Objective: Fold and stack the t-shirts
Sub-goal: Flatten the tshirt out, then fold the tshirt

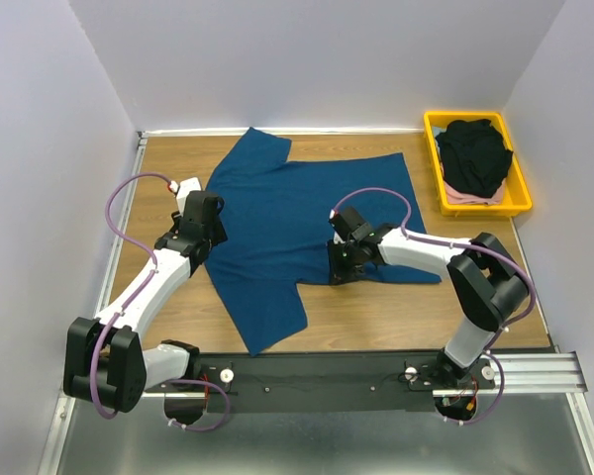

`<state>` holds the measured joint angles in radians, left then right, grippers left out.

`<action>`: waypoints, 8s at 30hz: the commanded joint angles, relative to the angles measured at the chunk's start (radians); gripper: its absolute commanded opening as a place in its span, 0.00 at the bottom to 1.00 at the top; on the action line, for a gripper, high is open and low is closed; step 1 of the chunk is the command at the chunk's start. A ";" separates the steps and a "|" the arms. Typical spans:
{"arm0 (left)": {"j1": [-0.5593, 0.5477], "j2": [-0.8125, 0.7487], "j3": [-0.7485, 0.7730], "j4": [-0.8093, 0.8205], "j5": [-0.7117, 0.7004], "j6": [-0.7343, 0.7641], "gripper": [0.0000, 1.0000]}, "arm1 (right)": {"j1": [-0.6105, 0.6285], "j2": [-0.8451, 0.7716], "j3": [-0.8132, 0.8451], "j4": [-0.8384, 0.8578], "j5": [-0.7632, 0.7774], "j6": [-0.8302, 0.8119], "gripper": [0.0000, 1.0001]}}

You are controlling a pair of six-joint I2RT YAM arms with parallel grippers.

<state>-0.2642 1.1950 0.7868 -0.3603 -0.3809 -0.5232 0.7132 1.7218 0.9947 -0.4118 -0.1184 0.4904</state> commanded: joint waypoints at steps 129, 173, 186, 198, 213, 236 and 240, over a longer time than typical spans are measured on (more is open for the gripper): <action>0.126 0.594 0.550 -0.006 0.047 0.074 0.66 | -0.592 0.118 0.337 -0.019 0.191 -0.144 0.67; 0.099 0.327 -0.075 0.077 0.185 0.003 0.44 | -0.594 -0.404 -0.162 -0.065 0.416 -0.049 0.72; 0.100 0.262 -0.107 0.070 0.154 0.000 0.06 | -0.777 -0.349 -0.214 -0.139 0.320 0.057 0.68; 0.100 0.255 -0.116 0.093 0.160 0.019 0.06 | -0.805 -0.320 -0.249 -0.070 0.188 0.125 0.54; 0.100 0.250 -0.118 0.096 0.155 0.020 0.06 | -0.805 -0.242 -0.268 -0.009 0.169 0.148 0.54; 0.151 0.124 -0.070 -0.049 0.181 -0.021 0.00 | -0.848 -0.340 -0.265 -0.160 0.197 0.062 0.01; 0.174 0.114 -0.038 -0.086 0.215 -0.017 0.00 | -0.853 -0.346 -0.214 -0.212 0.201 0.042 0.01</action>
<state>-0.1139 1.3273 0.7074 -0.3836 -0.1871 -0.5362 -0.1246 1.3983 0.7353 -0.5381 0.0566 0.5694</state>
